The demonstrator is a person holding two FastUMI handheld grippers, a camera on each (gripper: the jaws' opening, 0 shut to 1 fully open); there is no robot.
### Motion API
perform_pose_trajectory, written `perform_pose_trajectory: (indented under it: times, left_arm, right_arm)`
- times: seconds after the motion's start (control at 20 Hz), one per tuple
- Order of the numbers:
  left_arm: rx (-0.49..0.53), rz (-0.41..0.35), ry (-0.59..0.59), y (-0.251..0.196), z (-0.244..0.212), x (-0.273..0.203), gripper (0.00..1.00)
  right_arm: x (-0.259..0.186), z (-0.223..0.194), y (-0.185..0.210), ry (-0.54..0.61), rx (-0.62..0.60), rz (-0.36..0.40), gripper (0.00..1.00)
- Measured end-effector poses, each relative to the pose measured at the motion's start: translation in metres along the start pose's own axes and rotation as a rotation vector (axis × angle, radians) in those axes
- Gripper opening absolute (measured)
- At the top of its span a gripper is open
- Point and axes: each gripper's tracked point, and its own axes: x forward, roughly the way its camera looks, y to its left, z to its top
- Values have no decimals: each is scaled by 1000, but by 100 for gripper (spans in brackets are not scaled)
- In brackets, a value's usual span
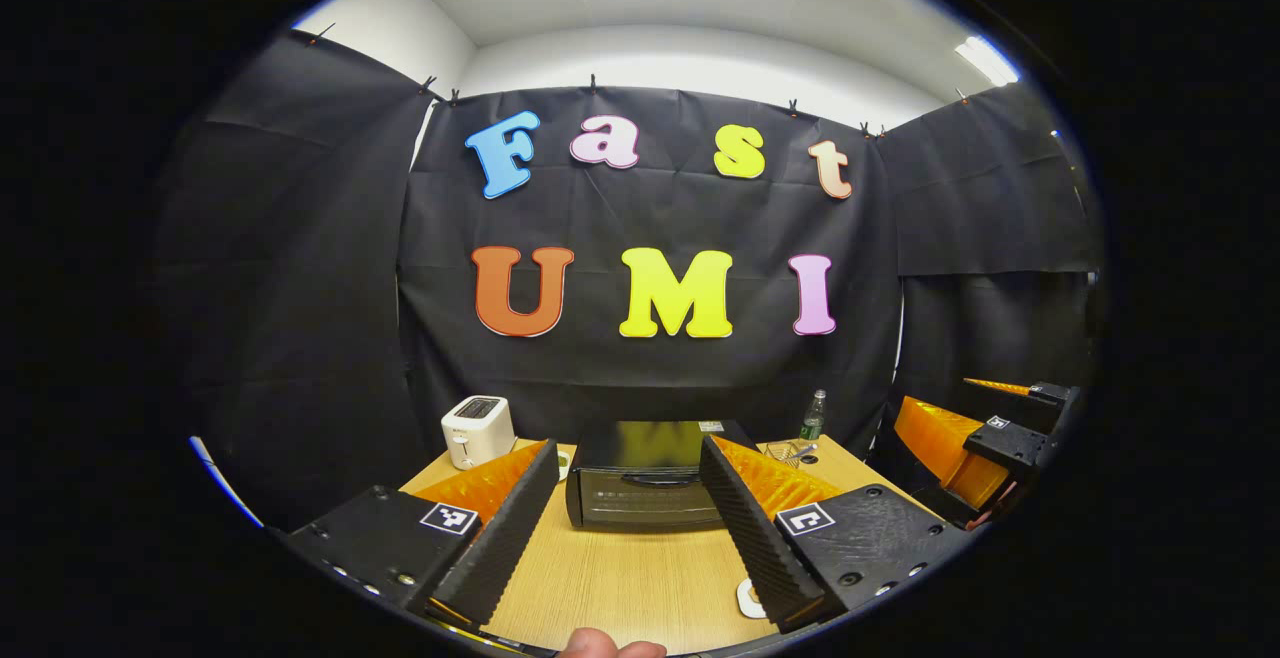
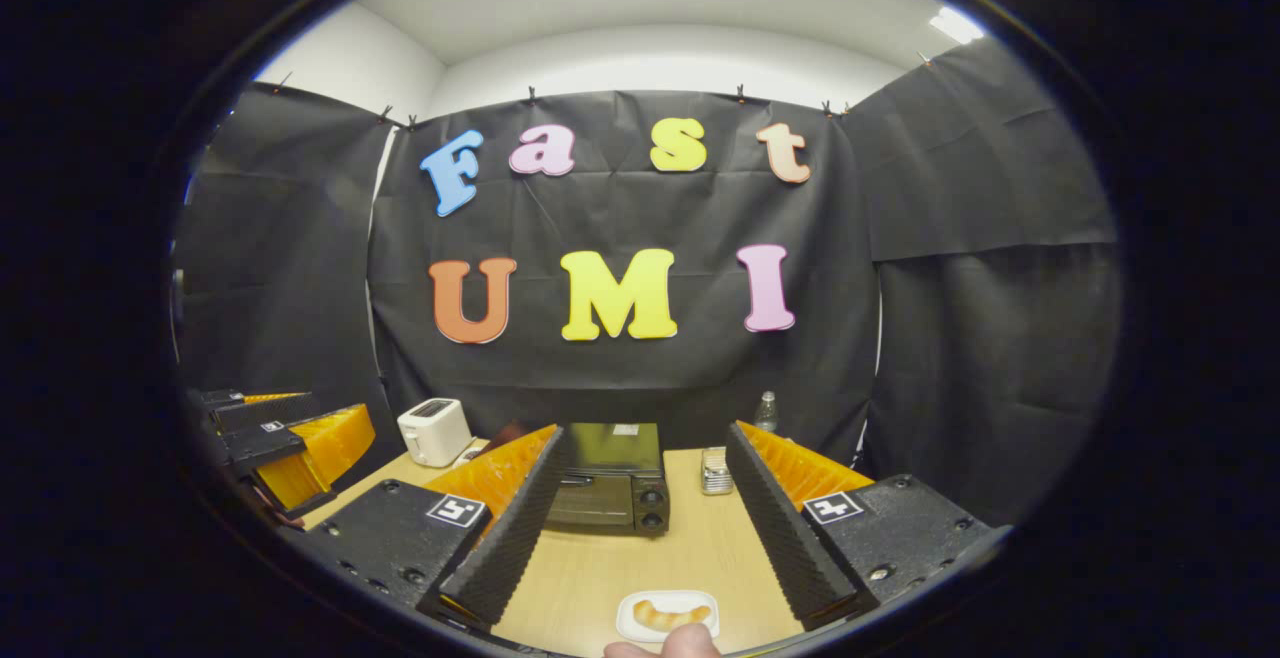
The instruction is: Open the electric oven with the left hand, put the food in, and close the electric oven.
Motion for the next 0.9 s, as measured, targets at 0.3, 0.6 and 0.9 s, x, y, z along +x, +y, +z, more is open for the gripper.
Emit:
perform_pose_trajectory:
  times: [0.3, 0.6, 0.9]
  left_arm:
    - [-1, -4, 20, -8, -7, 19, 93]
    - [8, -27, 57, -23, -19, 56, 93]
    - [16, -49, 99, -36, -40, 116, 93]
  right_arm:
    - [17, -10, -10, 54, -11, 0, 97]
    - [38, -22, -29, 94, -19, -16, 98]
    - [65, -37, -63, 126, 19, -56, 100]
